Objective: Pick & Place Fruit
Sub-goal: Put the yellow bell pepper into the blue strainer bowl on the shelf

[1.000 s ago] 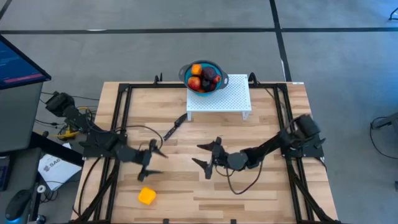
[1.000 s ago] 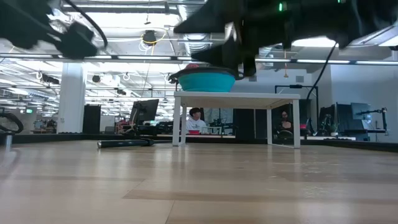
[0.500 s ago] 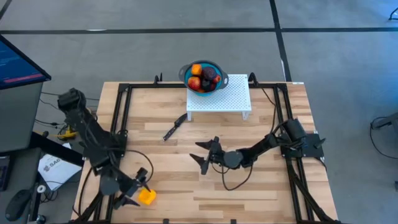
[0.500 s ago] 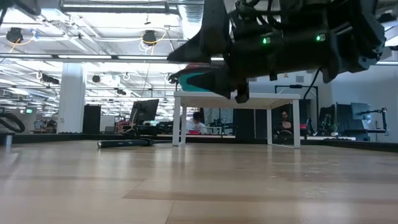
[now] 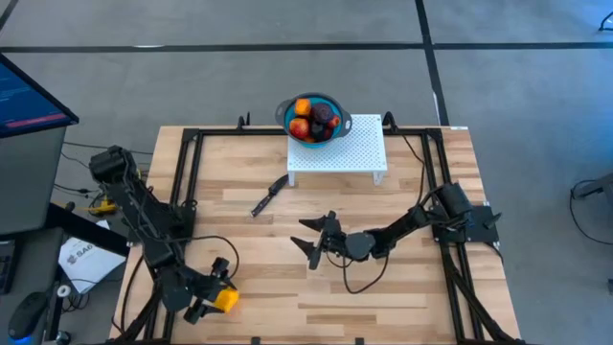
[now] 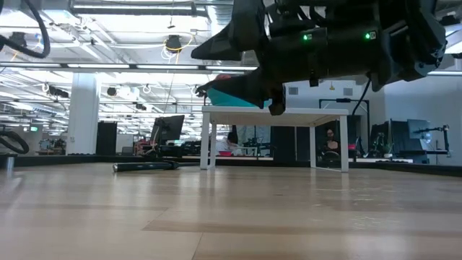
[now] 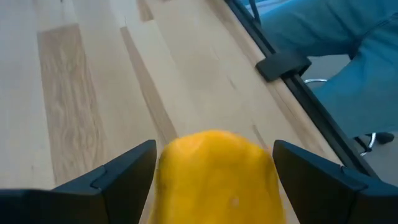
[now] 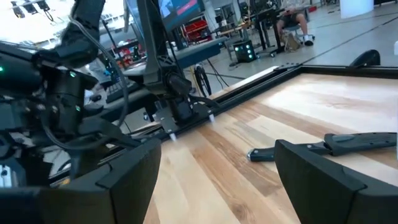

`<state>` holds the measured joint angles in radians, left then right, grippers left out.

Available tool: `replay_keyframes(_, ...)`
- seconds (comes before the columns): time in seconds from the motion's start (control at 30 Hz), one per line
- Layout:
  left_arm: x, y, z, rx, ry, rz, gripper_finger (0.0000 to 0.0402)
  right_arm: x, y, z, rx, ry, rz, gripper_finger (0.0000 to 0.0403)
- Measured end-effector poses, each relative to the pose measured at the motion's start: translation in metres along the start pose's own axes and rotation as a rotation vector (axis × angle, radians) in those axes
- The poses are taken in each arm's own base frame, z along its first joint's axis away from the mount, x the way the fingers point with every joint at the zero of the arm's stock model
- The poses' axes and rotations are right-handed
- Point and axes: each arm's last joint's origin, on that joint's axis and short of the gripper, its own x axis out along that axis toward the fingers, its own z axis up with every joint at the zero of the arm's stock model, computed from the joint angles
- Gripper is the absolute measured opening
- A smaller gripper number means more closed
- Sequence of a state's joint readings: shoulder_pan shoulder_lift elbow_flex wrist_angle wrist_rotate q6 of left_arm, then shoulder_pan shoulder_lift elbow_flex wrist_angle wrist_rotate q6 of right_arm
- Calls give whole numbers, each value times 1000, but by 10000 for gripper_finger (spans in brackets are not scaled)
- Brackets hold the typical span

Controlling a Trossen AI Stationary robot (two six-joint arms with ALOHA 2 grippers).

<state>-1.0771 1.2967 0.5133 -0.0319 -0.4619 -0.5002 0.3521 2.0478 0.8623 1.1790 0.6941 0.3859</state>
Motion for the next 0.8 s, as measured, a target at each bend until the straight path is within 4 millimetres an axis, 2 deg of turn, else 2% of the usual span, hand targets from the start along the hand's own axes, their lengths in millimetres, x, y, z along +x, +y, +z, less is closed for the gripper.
replay_keyframes(0.53,6,17,-37,6,63,34,315,2,2,1,12,2,16,306)
replay_keyframes(0.63,5,16,-36,15,74,7,314,2,2,1,11,2,15,306)
replay_keyframes(0.8,-3,13,-15,-22,4,-42,315,5,-2,3,11,-2,4,306)
